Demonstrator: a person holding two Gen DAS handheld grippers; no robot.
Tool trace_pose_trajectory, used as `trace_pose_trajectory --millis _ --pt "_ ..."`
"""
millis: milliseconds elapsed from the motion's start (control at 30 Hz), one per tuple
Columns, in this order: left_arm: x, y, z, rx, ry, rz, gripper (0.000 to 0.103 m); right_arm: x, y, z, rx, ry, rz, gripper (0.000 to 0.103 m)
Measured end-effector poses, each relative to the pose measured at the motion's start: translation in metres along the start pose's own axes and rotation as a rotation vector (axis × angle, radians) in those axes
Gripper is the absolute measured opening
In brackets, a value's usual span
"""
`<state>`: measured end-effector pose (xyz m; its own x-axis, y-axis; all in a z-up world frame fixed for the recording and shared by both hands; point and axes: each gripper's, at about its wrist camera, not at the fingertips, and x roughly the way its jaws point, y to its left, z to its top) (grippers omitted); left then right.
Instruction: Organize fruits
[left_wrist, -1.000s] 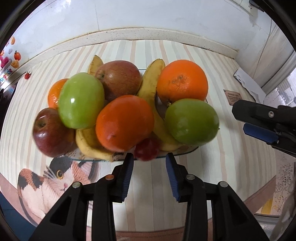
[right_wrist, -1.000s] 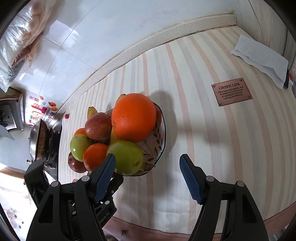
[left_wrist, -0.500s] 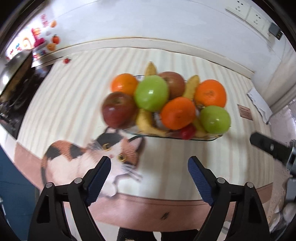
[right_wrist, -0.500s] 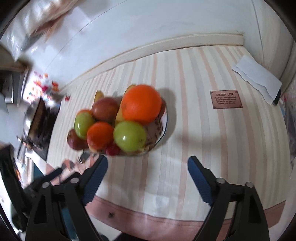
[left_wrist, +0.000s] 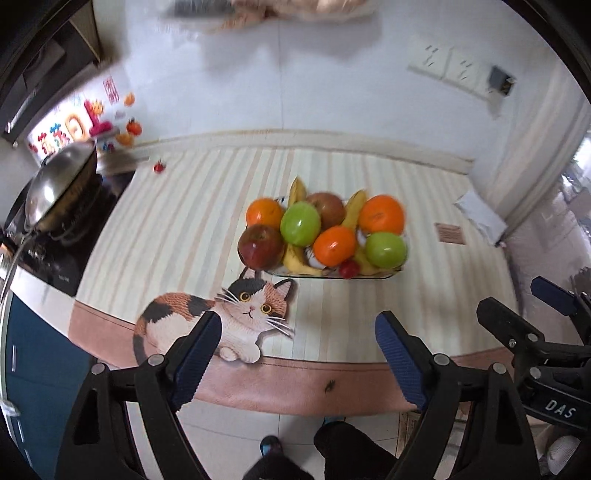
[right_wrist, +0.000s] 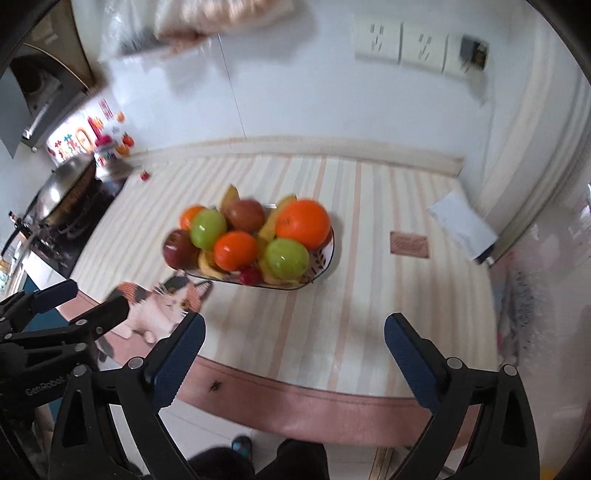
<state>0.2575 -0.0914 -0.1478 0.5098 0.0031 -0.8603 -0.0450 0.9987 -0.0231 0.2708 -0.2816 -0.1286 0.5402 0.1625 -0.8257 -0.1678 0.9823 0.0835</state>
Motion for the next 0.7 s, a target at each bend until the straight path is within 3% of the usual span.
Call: trace_pose_trajectory --millis 367,700 --pt "-0.123 0.043 -0.056 0.097 -0.13 -0.066 0.085 -0.16 0.076 -0.07 0.089 -0.165 -0.065 0.102" --pt "-0.218 0.073 -0.11 0.082 -0.223 -0.063 0.085 -0.262 0.122 -0.131 0.111 -0.24 -0.066 0.103"
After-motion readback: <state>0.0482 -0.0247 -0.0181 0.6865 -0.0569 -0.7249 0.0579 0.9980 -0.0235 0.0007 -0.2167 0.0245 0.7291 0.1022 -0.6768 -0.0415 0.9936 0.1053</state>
